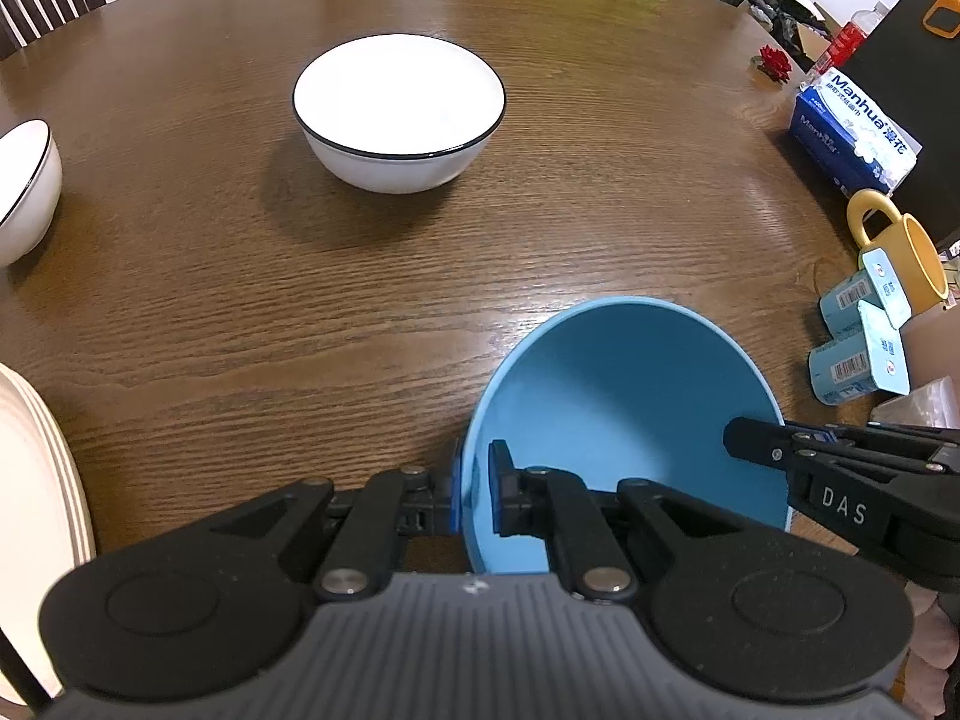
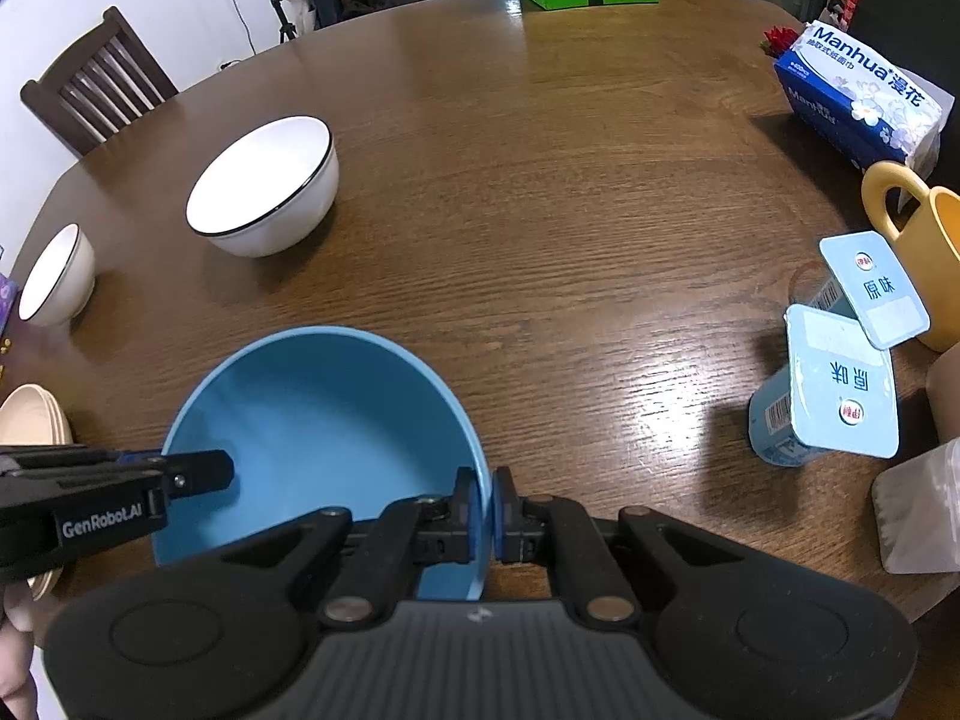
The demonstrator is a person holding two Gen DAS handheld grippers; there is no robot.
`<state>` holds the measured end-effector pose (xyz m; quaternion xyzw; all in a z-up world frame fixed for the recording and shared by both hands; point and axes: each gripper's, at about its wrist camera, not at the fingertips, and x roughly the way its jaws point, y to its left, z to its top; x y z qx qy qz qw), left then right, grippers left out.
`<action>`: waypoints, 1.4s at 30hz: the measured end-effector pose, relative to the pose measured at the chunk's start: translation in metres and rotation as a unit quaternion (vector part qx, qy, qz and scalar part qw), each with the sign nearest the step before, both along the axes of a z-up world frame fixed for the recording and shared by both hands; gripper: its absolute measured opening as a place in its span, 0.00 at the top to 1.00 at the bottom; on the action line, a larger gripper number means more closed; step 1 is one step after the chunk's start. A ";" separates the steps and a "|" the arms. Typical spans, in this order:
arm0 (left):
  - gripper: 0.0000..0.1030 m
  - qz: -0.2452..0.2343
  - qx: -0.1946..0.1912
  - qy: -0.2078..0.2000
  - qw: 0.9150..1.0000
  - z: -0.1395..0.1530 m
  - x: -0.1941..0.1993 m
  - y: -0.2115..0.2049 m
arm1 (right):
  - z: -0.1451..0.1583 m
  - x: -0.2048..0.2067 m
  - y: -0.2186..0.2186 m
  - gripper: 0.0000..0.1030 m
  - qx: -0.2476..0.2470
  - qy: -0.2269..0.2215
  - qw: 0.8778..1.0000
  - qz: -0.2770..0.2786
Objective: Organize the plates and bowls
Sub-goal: 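Lift the gripped blue bowl and carry it across the table toward the yellow mug, then lower the blue bowl onto the table and open both grippers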
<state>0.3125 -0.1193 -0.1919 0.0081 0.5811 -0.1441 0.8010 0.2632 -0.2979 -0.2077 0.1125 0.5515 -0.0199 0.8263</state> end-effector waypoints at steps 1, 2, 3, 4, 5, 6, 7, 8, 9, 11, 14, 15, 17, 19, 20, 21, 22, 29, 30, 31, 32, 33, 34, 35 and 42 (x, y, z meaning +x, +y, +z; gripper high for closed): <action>0.91 -0.001 0.000 0.000 1.000 0.000 0.001 0.000 | -0.001 0.001 0.000 0.95 0.000 0.001 1.000 0.000; 0.91 -0.001 0.000 0.000 1.000 0.000 0.001 -0.001 | -0.001 0.002 -0.001 0.95 0.001 0.001 1.000 0.000; 0.91 -0.001 0.000 0.000 1.000 0.000 0.002 -0.001 | -0.002 0.002 -0.001 0.95 0.001 0.002 1.000 0.000; 0.91 -0.002 0.000 0.001 1.000 0.000 0.003 -0.001 | -0.002 0.003 -0.001 0.95 0.001 0.002 1.000 0.000; 0.91 -0.002 0.000 0.002 1.000 0.000 0.003 -0.001 | -0.002 0.004 -0.002 0.95 0.001 0.002 1.000 -0.001; 0.90 -0.002 -0.001 0.002 1.000 0.000 0.003 -0.001 | -0.002 0.005 -0.002 0.95 0.001 0.002 1.000 -0.001; 0.90 -0.003 0.000 0.002 1.000 0.000 0.004 -0.001 | -0.002 0.005 -0.002 0.95 0.001 0.003 1.000 -0.001; 0.90 -0.004 0.000 0.003 1.000 0.000 0.004 -0.001 | -0.002 0.006 -0.002 0.94 0.001 0.003 1.000 0.000; 0.90 -0.004 -0.001 0.003 1.000 0.000 0.005 -0.001 | -0.002 0.006 -0.003 0.94 0.001 0.003 1.000 -0.001; 0.90 -0.005 -0.001 0.004 1.000 -0.001 0.006 -0.002 | -0.004 0.007 -0.003 0.94 0.002 0.005 1.000 -0.002; 0.90 -0.006 -0.001 0.004 1.000 -0.001 0.007 -0.003 | -0.007 0.008 -0.003 0.92 0.007 0.009 1.000 -0.003; 0.90 -0.006 -0.002 0.004 1.000 -0.001 0.007 -0.003 | -0.008 0.008 -0.003 0.92 0.007 0.010 1.000 -0.003; 0.89 -0.006 -0.001 0.004 1.000 -0.001 0.008 -0.003 | -0.009 0.009 -0.003 0.91 0.008 0.011 1.000 -0.004; 0.88 -0.007 -0.002 0.004 1.000 0.000 0.007 -0.003 | -0.009 0.009 -0.003 0.89 0.008 0.012 1.000 -0.005; 0.87 -0.007 -0.003 0.004 1.000 0.000 0.008 -0.003 | -0.009 0.009 -0.004 0.88 0.009 0.012 1.000 -0.006; 0.84 -0.008 -0.003 0.003 1.000 0.001 0.007 -0.004 | -0.009 0.009 -0.004 0.88 0.010 0.011 1.000 -0.006; 0.81 -0.009 -0.004 0.001 1.000 0.002 0.007 -0.004 | -0.009 0.009 -0.004 0.88 0.010 0.010 1.000 -0.006; 0.49 -0.011 -0.014 -0.026 0.999 0.018 0.002 -0.002 | -0.002 0.003 -0.004 0.70 0.008 0.000 1.000 -0.005; 0.44 -0.011 -0.016 -0.030 0.999 0.020 0.001 -0.002 | 0.000 0.001 -0.004 0.69 0.008 -0.002 1.000 -0.005; 0.42 -0.011 -0.017 -0.034 0.999 0.022 -0.001 -0.001 | 0.002 0.000 -0.004 0.68 0.008 -0.003 1.000 -0.005; 0.40 -0.010 -0.019 -0.039 0.999 0.024 -0.002 0.000 | 0.003 -0.002 -0.003 0.65 0.007 -0.004 1.000 -0.005; 0.39 -0.009 -0.023 -0.044 0.999 0.026 -0.004 0.001 | 0.005 -0.004 -0.003 0.62 0.004 -0.005 1.000 -0.005; 0.38 -0.008 -0.027 -0.048 0.998 0.029 -0.006 0.003 | 0.007 -0.006 -0.002 0.61 0.000 -0.006 1.000 -0.004; 0.35 -0.007 -0.031 -0.053 0.998 0.031 -0.007 0.004 | 0.009 -0.008 -0.001 0.57 -0.002 -0.009 1.000 -0.003; 0.19 -0.003 -0.041 -0.087 0.995 0.048 -0.020 0.014 | 0.027 -0.024 -0.001 0.30 -0.009 -0.036 0.999 -0.004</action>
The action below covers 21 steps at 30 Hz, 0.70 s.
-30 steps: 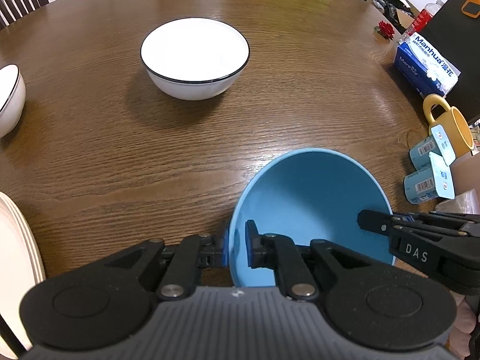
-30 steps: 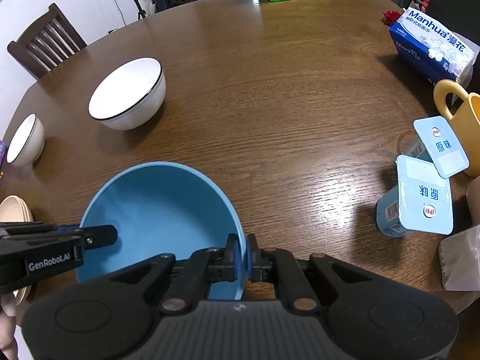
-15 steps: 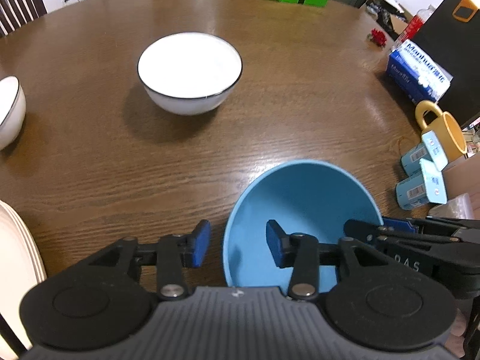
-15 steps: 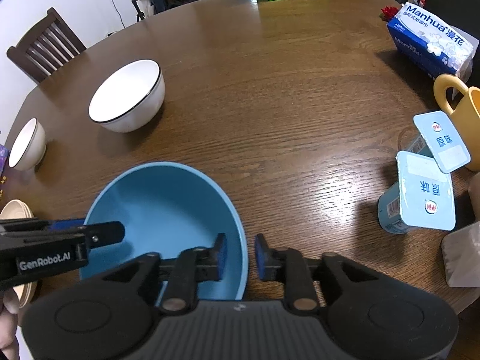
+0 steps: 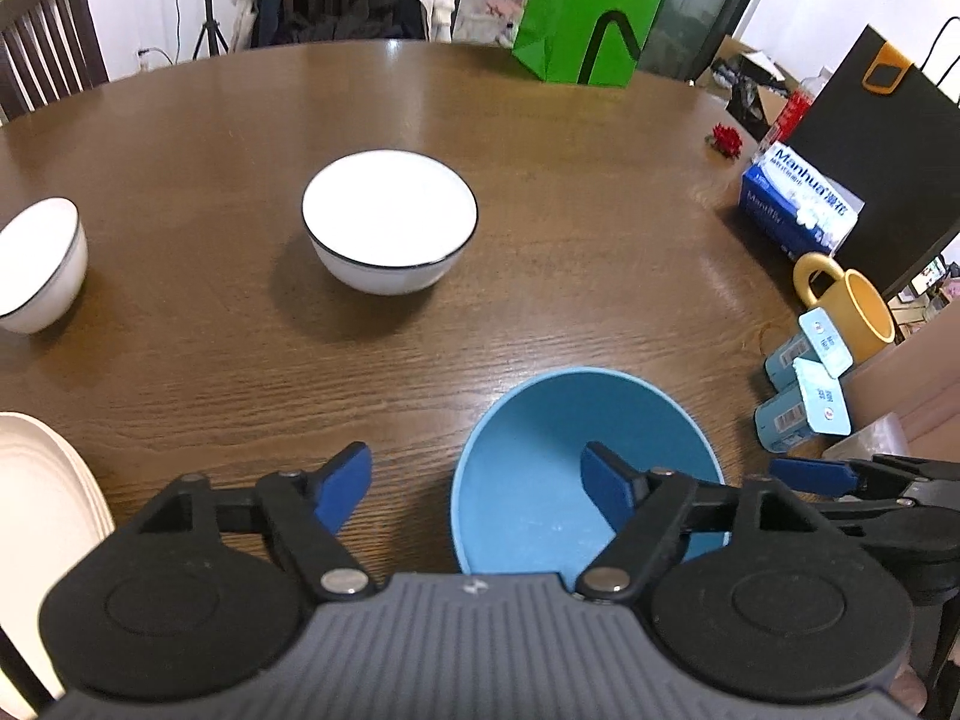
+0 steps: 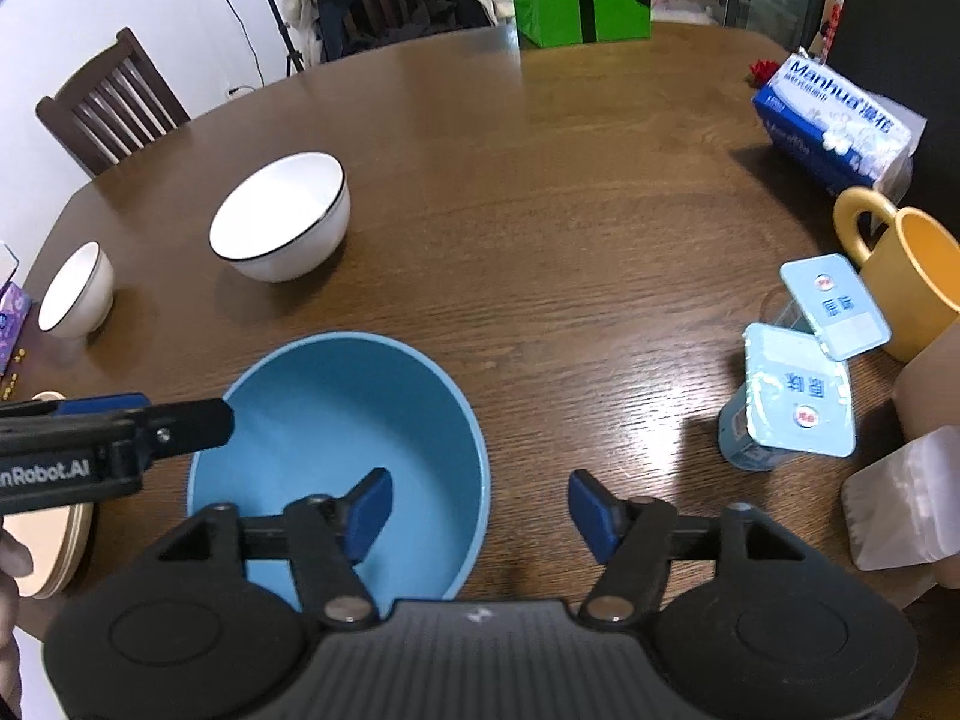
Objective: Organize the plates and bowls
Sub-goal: 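Lower the blue bowl onto the table and open both grippers, then pull both tools back from the placed blue bowl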
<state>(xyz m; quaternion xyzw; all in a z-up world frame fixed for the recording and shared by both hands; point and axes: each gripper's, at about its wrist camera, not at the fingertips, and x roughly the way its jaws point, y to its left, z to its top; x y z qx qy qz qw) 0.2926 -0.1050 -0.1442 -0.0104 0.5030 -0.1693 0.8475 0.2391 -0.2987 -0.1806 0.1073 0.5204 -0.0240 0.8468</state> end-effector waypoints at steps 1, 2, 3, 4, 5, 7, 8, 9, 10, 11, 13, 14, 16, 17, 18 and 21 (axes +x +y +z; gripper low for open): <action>0.17 0.002 -0.002 -0.004 1.000 0.002 -0.002 0.002 | 0.002 -0.002 -0.001 0.27 0.001 -0.004 1.000 -0.001; 0.16 0.003 -0.005 -0.009 1.000 0.004 -0.005 0.004 | 0.004 -0.004 -0.001 0.22 0.002 -0.008 1.000 -0.001; 0.15 0.004 -0.006 -0.013 1.000 0.006 -0.007 0.006 | 0.006 -0.006 -0.001 0.18 0.003 -0.011 1.000 -0.001; 0.13 0.005 -0.008 -0.018 1.000 0.008 -0.010 0.007 | 0.008 -0.008 -0.002 0.17 0.003 -0.013 1.000 -0.001; 0.10 0.006 -0.010 -0.023 1.000 0.011 -0.012 0.009 | 0.009 -0.010 -0.001 0.17 0.002 -0.015 1.000 0.000; 0.06 0.008 -0.018 -0.037 0.999 0.016 -0.018 0.012 | 0.013 -0.014 0.000 0.15 0.002 -0.020 1.000 0.001; 0.05 0.008 -0.020 -0.044 0.999 0.018 -0.021 0.014 | 0.014 -0.016 0.001 0.10 0.001 -0.022 1.000 0.001; 0.03 0.008 -0.022 -0.051 0.998 0.021 -0.024 0.016 | 0.016 -0.018 0.001 0.02 0.001 -0.026 1.000 0.001; 0.02 0.009 -0.026 -0.057 0.998 0.024 -0.026 0.017 | 0.016 -0.020 0.002 0.00 0.000 -0.030 1.000 0.001; 0.00 0.010 -0.031 -0.063 0.997 0.026 -0.029 0.020 | 0.018 -0.023 0.003 0.00 -0.001 -0.034 0.999 0.000; 0.00 0.015 -0.041 -0.078 0.996 0.031 -0.035 0.024 | 0.022 -0.027 0.003 0.00 0.000 -0.040 0.999 -0.002; 0.00 0.016 -0.046 -0.083 0.995 0.033 -0.037 0.026 | 0.024 -0.029 0.003 0.00 -0.001 -0.044 0.999 -0.003; 0.00 0.017 -0.050 -0.092 0.994 0.037 -0.041 0.029 | 0.028 -0.033 0.004 0.00 -0.003 -0.052 0.999 -0.004; 0.00 0.018 -0.049 -0.097 0.994 0.038 -0.043 0.031 | 0.029 -0.035 0.004 0.00 -0.004 -0.056 0.998 -0.004; 0.00 0.020 -0.048 -0.104 0.993 0.039 -0.045 0.032 | 0.031 -0.036 0.005 0.00 -0.004 -0.058 0.998 -0.004; 0.00 0.027 -0.041 -0.130 0.990 0.043 -0.054 0.035 | 0.034 -0.042 0.005 0.00 0.001 -0.068 0.998 -0.006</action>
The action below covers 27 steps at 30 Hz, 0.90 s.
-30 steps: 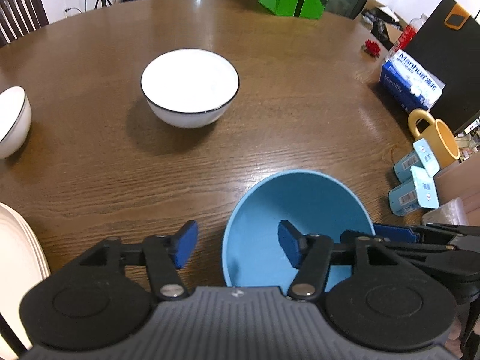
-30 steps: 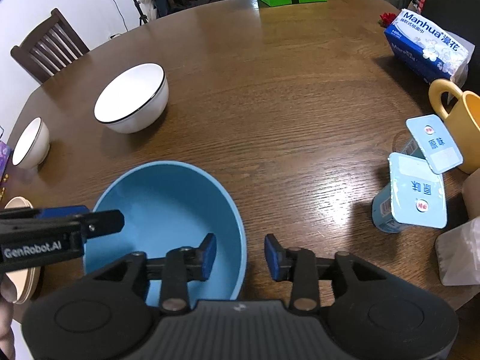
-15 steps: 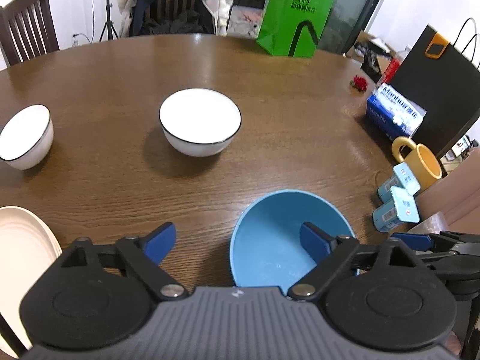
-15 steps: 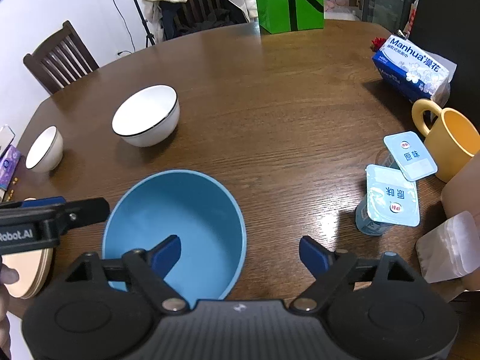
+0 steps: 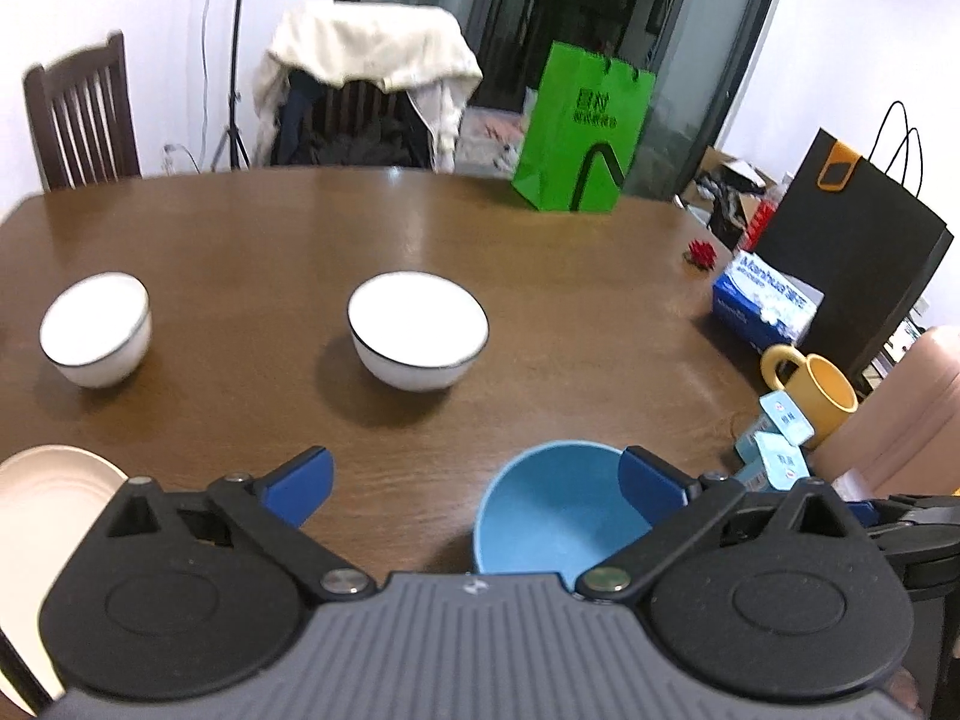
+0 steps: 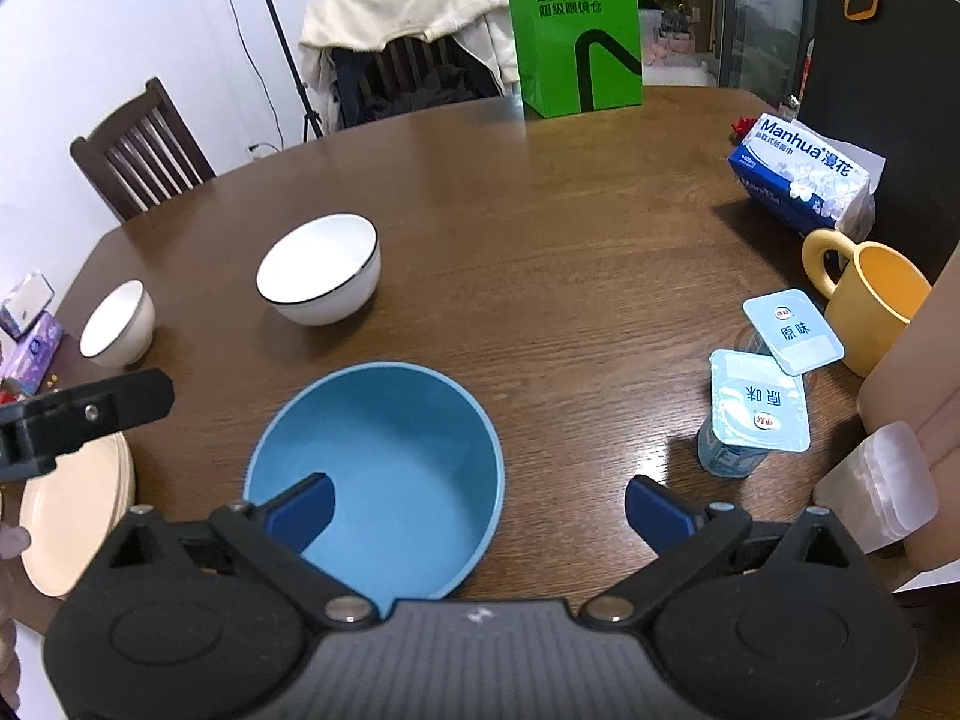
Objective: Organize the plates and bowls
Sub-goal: 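Pull both tools back from the placed blue bowl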
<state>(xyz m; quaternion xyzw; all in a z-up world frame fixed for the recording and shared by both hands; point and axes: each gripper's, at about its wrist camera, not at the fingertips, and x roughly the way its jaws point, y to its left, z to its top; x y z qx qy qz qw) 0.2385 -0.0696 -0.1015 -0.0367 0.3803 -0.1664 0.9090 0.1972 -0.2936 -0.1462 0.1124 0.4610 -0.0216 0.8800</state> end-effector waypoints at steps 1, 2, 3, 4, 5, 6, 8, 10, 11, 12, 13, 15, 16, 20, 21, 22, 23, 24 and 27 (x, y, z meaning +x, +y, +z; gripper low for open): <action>0.00 0.002 0.001 -0.007 1.000 0.001 -0.003 0.001 | 0.000 -0.001 0.001 0.00 0.000 -0.001 1.000 0.000; 0.00 0.005 0.004 -0.014 1.000 0.002 -0.005 0.001 | 0.001 -0.002 0.002 0.00 0.000 -0.001 1.000 0.000; 0.00 0.006 0.005 -0.020 1.000 0.003 -0.008 0.002 | 0.001 -0.003 0.003 0.00 0.000 -0.001 1.000 0.001; 0.00 0.006 0.003 -0.023 1.000 0.005 -0.010 0.004 | 0.001 -0.004 0.003 0.00 0.001 -0.001 1.000 0.002; 0.00 0.007 0.002 -0.025 1.000 0.006 -0.012 0.005 | 0.002 -0.005 0.004 0.00 0.003 -0.002 1.000 0.003; 0.00 0.007 0.002 -0.028 1.000 0.007 -0.013 0.006 | 0.002 -0.006 0.005 0.00 0.005 -0.004 1.000 0.004; 0.00 0.012 0.004 -0.034 0.999 0.009 -0.017 0.009 | 0.003 -0.008 0.006 0.00 0.010 -0.009 1.000 0.004; 0.00 0.015 0.003 -0.035 0.999 0.012 -0.018 0.011 | 0.004 -0.009 0.008 0.00 0.009 -0.011 1.000 0.006; 0.00 0.015 -0.001 -0.033 0.999 0.012 -0.018 0.013 | 0.004 -0.010 0.008 0.00 0.009 -0.012 1.000 0.007; 0.00 0.016 -0.005 -0.032 0.999 0.013 -0.019 0.014 | 0.005 -0.011 0.009 0.00 0.011 -0.013 1.000 0.008; 0.00 0.017 -0.006 -0.032 0.999 0.014 -0.019 0.015 | 0.005 -0.011 0.010 0.00 0.012 -0.014 1.000 0.009; 0.00 0.018 -0.006 -0.032 0.999 0.015 -0.021 0.017 | 0.006 -0.011 0.011 0.00 0.011 -0.014 1.000 0.011; 0.00 0.020 -0.003 -0.032 0.999 0.016 -0.021 0.018 | 0.005 -0.012 0.012 0.00 0.009 -0.014 1.000 0.013; 0.00 0.021 0.001 -0.031 0.999 0.015 -0.023 0.019 | 0.004 -0.012 0.014 0.00 0.009 -0.011 1.000 0.016; 0.00 0.021 0.000 -0.030 0.999 0.015 -0.023 0.019 | 0.004 -0.012 0.014 0.00 0.010 -0.011 1.000 0.017; 0.00 0.022 -0.001 -0.030 0.999 0.015 -0.022 0.020 | 0.004 -0.013 0.014 0.00 0.011 -0.012 1.000 0.018; 0.00 0.022 -0.003 -0.028 0.999 0.014 -0.022 0.020 | 0.004 -0.013 0.014 0.00 0.012 -0.013 1.000 0.019; 0.00 0.022 -0.004 -0.027 0.999 0.014 -0.022 0.021 | 0.005 -0.013 0.014 0.00 0.014 -0.014 1.000 0.020; 0.00 0.023 -0.006 -0.024 0.999 0.013 -0.021 0.023 | 0.005 -0.013 0.015 0.00 0.013 -0.016 1.000 0.022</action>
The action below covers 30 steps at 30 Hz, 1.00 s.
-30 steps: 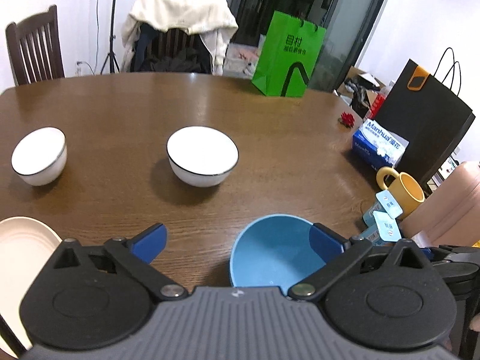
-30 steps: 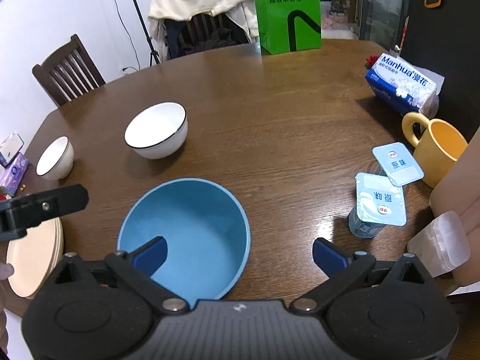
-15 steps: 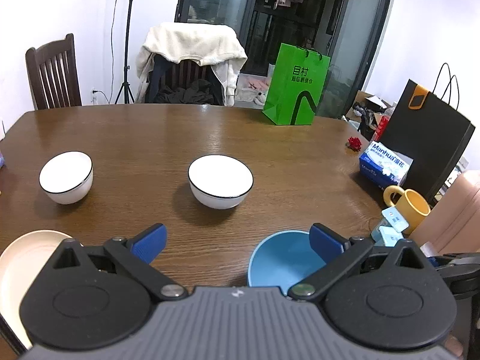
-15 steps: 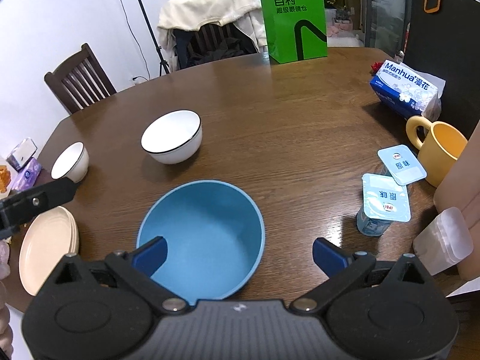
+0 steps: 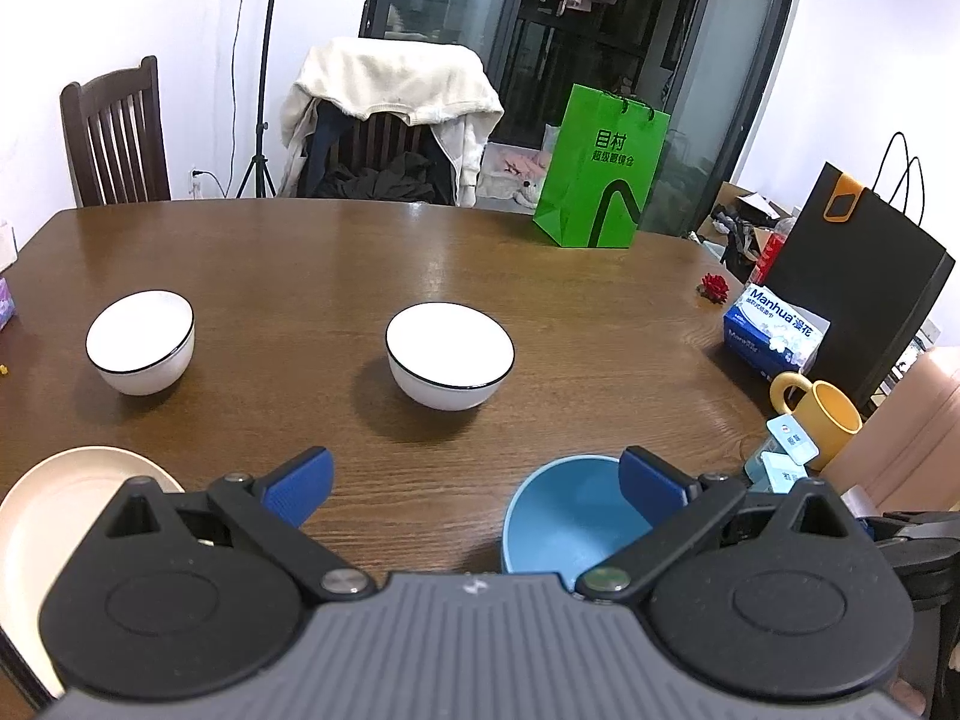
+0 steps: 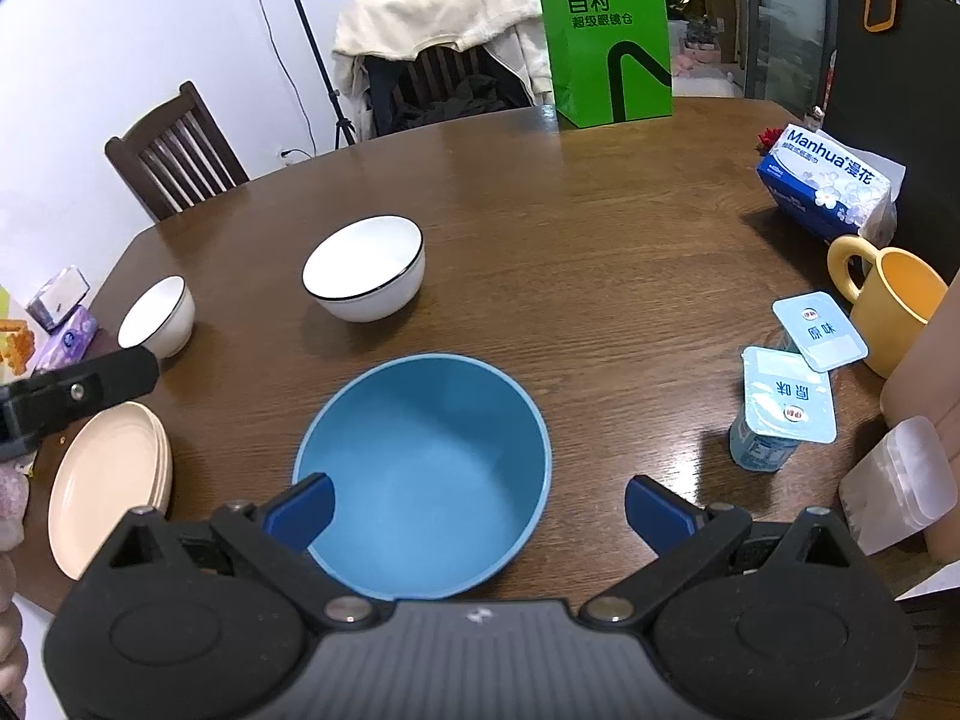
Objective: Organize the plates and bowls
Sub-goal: 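Pull both tools back from the placed blue bowl, then move both tools toward the rim of a white bowl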
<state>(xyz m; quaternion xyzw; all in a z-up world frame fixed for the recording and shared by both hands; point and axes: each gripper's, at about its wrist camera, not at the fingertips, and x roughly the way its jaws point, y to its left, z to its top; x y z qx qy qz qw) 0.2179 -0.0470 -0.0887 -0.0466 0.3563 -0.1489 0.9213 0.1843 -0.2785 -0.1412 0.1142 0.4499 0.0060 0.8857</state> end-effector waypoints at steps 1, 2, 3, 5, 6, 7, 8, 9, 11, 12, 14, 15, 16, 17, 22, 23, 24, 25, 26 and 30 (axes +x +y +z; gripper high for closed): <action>0.00 0.000 0.000 0.001 1.000 0.000 0.001 0.000 | 0.000 0.000 0.001 0.00 -0.001 0.001 1.000 0.001; 0.00 0.000 -0.001 0.002 1.000 0.000 0.001 0.000 | -0.001 0.000 0.001 0.00 -0.003 0.001 1.000 0.002; 0.00 0.001 -0.001 0.003 1.000 -0.001 0.001 0.001 | -0.001 0.000 0.002 0.00 -0.004 0.002 1.000 0.003; 0.00 0.000 -0.001 0.005 1.000 -0.002 0.001 0.001 | -0.001 0.001 0.002 0.00 -0.003 0.003 1.000 0.004; 0.00 0.000 -0.001 0.005 1.000 -0.002 0.001 0.001 | -0.002 0.001 0.002 0.00 -0.003 0.004 1.000 0.004; 0.00 0.000 0.000 0.005 1.000 -0.002 0.001 0.001 | -0.002 0.001 0.002 0.00 -0.002 0.005 1.000 0.003; 0.00 0.000 0.000 0.006 1.000 -0.002 0.001 0.002 | -0.003 0.001 0.002 0.00 -0.001 0.006 1.000 0.002; 0.00 0.000 -0.001 0.007 1.000 -0.003 0.001 0.002 | -0.003 0.002 0.002 0.00 -0.002 0.007 1.000 0.001; 0.00 0.001 0.000 0.008 1.000 -0.003 0.001 0.003 | -0.004 0.002 0.002 0.00 -0.003 0.009 1.000 -0.001; 0.00 0.002 0.000 0.009 1.000 -0.004 0.001 0.003 | -0.004 0.002 0.002 0.00 -0.004 0.009 1.000 -0.001; 0.00 0.004 0.000 0.012 1.000 -0.005 0.002 0.004 | -0.004 0.002 0.002 0.00 -0.005 0.010 1.000 -0.001; 0.00 0.005 0.000 0.013 1.000 -0.004 0.003 0.003 | -0.004 0.002 0.003 0.00 -0.006 0.011 1.000 -0.002; 0.00 0.005 0.001 0.013 1.000 -0.004 0.002 0.004 | -0.004 0.002 0.003 0.00 -0.007 0.011 1.000 -0.002; 0.00 0.006 0.002 0.013 1.000 -0.004 0.002 0.004 | -0.004 0.003 0.003 0.00 -0.007 0.012 1.000 -0.002; 0.00 0.016 0.002 0.013 1.000 0.001 0.003 0.011 | 0.001 0.005 0.006 0.00 -0.007 0.009 1.000 0.000; 0.00 0.018 0.003 0.014 1.000 0.002 0.005 0.013 | 0.002 0.006 0.007 0.00 -0.008 0.008 1.000 0.002; 0.00 0.021 0.003 0.014 1.000 0.003 0.006 0.015 | 0.003 0.008 0.008 0.00 -0.009 0.007 1.000 0.003; 0.00 0.023 0.004 0.013 1.000 0.004 0.007 0.018 | 0.005 0.009 0.009 0.00 -0.010 0.006 1.000 0.005; 0.00 0.026 0.005 0.013 1.000 0.005 0.008 0.020 | 0.006 0.012 0.011 0.00 -0.011 0.004 1.000 0.006; 0.00 0.042 0.009 0.018 0.999 0.007 0.018 0.033 | 0.011 0.024 0.020 0.00 -0.010 0.000 1.000 0.015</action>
